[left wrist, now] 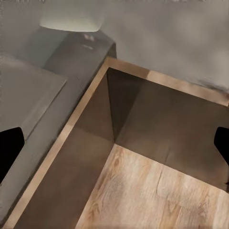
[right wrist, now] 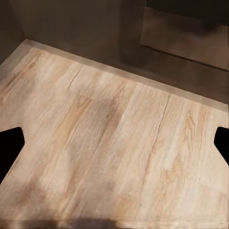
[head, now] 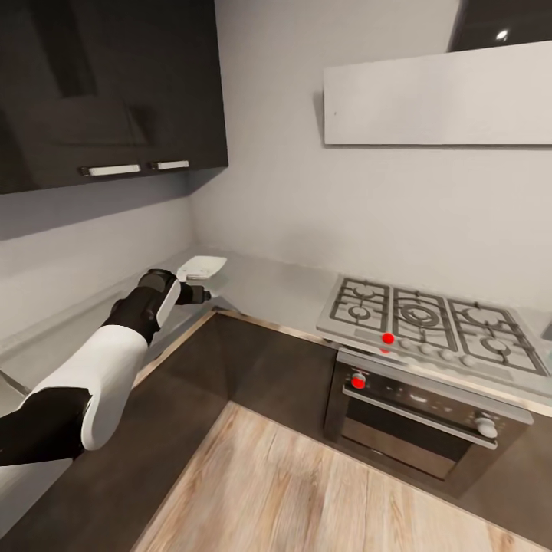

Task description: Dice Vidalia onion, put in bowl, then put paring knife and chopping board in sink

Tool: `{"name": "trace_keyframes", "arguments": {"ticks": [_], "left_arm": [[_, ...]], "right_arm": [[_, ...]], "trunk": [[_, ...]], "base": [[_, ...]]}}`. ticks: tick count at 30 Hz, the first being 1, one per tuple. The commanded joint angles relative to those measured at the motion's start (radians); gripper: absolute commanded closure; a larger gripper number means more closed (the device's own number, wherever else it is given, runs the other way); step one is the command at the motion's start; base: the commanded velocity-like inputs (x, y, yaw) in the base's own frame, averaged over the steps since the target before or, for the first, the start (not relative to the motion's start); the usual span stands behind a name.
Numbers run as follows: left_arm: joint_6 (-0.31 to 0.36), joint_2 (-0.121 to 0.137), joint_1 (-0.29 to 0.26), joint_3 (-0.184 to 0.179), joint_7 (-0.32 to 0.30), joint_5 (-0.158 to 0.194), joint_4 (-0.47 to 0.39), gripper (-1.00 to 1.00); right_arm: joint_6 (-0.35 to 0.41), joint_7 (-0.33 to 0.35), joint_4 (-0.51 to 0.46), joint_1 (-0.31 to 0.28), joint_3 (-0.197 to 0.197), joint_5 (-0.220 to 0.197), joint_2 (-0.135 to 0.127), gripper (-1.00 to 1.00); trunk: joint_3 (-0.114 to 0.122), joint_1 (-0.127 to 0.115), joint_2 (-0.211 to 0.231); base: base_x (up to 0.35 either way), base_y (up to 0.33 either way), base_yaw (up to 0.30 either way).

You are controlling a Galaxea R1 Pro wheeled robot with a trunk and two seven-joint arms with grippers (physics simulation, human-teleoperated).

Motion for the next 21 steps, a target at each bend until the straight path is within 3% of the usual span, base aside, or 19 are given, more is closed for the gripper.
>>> {"name": "trace_keyframes", "arguments": {"ticks": [1, 11, 18, 21], "left_arm": [[0.005, 0.002, -0.001, -0.003, 0.001, 0.0, -0.001, -1.0], [0.005, 0.006, -0.001, -0.004, 0.001, 0.0, -0.001, -1.0], [0.005, 0.006, -0.001, -0.004, 0.008, 0.0, 0.0, -1.0], [0.005, 0.006, -0.001, -0.004, 0.03, 0.0, 0.001, -1.0]], "right_arm": [[0.015, -0.005, 0.006, 0.0, 0.001, 0.002, 0.0, -1.0], [0.063, -0.005, 0.056, 0.0, -0.002, -0.002, 0.0, -1.0], [0.064, -0.005, 0.073, 0.0, -0.002, -0.002, 0.001, -1.0], [0.064, -0.005, 0.092, 0.0, -0.002, -0.002, 0.004, -1.0]], "trunk": [[-0.002, 0.001, -0.002], [-0.013, 0.001, -0.002], [-0.017, 0.001, -0.002], [-0.017, 0.001, -0.002]], "base": [[0.257, 0.0, 0.0], [0.332, -0.01, 0.0], [0.317, -0.15, 0.015], [0.304, -0.181, 0.21]]}}
